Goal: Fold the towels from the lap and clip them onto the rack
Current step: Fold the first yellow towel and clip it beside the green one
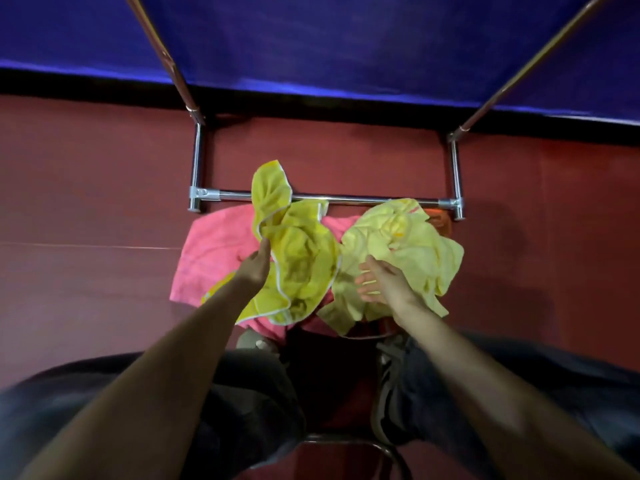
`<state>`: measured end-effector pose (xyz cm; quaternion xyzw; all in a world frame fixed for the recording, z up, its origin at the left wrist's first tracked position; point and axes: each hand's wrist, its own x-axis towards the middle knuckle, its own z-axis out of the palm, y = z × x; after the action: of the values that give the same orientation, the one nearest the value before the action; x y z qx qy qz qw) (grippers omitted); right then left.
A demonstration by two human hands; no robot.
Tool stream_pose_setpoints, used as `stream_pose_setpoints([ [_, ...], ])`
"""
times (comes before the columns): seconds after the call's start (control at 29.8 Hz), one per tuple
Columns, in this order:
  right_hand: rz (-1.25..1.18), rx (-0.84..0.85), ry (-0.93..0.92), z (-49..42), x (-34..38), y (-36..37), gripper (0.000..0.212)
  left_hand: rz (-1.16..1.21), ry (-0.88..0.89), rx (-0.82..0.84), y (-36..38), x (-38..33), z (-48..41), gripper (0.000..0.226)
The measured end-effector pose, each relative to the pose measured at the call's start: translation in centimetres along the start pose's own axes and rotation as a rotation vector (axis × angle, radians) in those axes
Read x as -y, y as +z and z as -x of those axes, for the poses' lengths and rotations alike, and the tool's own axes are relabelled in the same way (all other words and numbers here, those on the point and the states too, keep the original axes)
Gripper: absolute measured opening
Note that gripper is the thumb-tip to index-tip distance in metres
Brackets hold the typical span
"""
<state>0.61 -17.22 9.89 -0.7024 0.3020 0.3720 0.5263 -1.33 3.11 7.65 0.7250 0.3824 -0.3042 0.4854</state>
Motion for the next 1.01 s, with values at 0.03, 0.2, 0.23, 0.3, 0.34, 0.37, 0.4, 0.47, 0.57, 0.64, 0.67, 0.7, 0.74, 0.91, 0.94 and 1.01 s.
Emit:
stream_pose_setpoints([
  [0.03, 0.013, -0.001, 0.005, 0.0, -0.3, -0.2, 0.040, -0.033, 0.004, 0.009, 0.5, 0.5, -0.4, 0.055],
  [0.2, -0.038, 0.040, -0.003, -3.2, -0.7, -0.1, 0.029, -0.001, 0.038, -0.160, 1.9, 0.9, -6.5, 0.054],
  [0.23, -0.043, 0.046, -0.007, -3.8, -0.7, -0.3, 0.029, 0.059, 0.035, -0.205, 2.0, 0.7, -8.1, 0.060],
  [0.3, -0.071, 0.049, 0.003, -3.9, -0.9, -0.3, 0.032, 0.143, 0.043, -0.226, 1.8, 0.2, -9.7, 0.071],
  [0.34, -0.093, 0.048, 0.016, -4.1, -1.1, -0.4, 0.032, 0.194, 0.024, -0.220, 1.8, 0.0, -10.7, 0.074],
  [0.37, -0.124, 0.046, 0.025, -4.2, -1.2, -0.4, 0.032, 0.243, -0.005, -0.220, 1.9, 0.0, -11.8, 0.075],
  [0.4, -0.154, 0.048, 0.026, -4.4, -1.3, -0.5, 0.032, 0.273, -0.038, -0.222, 2.1, -0.2, -12.4, 0.072],
  [0.47, -0.178, 0.060, 0.013, -4.6, -1.2, -0.4, 0.033, 0.288, -0.083, -0.220, 2.4, -0.5, -13.0, 0.052],
  [0.57, -0.165, 0.070, -0.038, -5.1, -0.4, -0.4, 0.036, 0.304, -0.021, -0.169, 3.0, -0.6, -13.7, 0.019],
  [0.64, -0.162, 0.074, -0.044, -5.2, 0.3, -0.3, 0.036, 0.361, 0.006, -0.089, 3.4, -0.5, -13.0, 0.024],
  [0.67, -0.171, 0.074, -0.044, -4.9, 0.8, -0.2, 0.035, 0.372, 0.037, -0.058, 3.5, -0.6, -12.1, 0.027],
  [0.7, -0.177, 0.082, -0.054, -4.5, 1.2, 0.0, 0.034, 0.361, 0.085, -0.044, 3.7, -0.5, -11.2, 0.028],
  [0.74, -0.183, 0.093, -0.078, -4.0, 1.8, 0.2, 0.033, 0.325, 0.135, -0.042, 3.4, -0.7, -9.9, 0.029],
  [0.91, -0.255, 0.136, -0.201, -0.7, 4.8, 0.9, 0.027, 0.162, 0.382, 0.031, 0.6, -1.9, -4.5, 0.027],
  [0.94, -0.252, 0.136, -0.231, 0.2, 5.3, 0.7, 0.027, 0.137, 0.417, 0.060, -0.2, -2.6, -2.8, 0.026],
  [1.01, -0.238, 0.141, -0.259, 1.3, 6.2, 0.6, 0.026, 0.117, 0.482, 0.127, -1.5, -3.7, -0.5, 0.023],
])
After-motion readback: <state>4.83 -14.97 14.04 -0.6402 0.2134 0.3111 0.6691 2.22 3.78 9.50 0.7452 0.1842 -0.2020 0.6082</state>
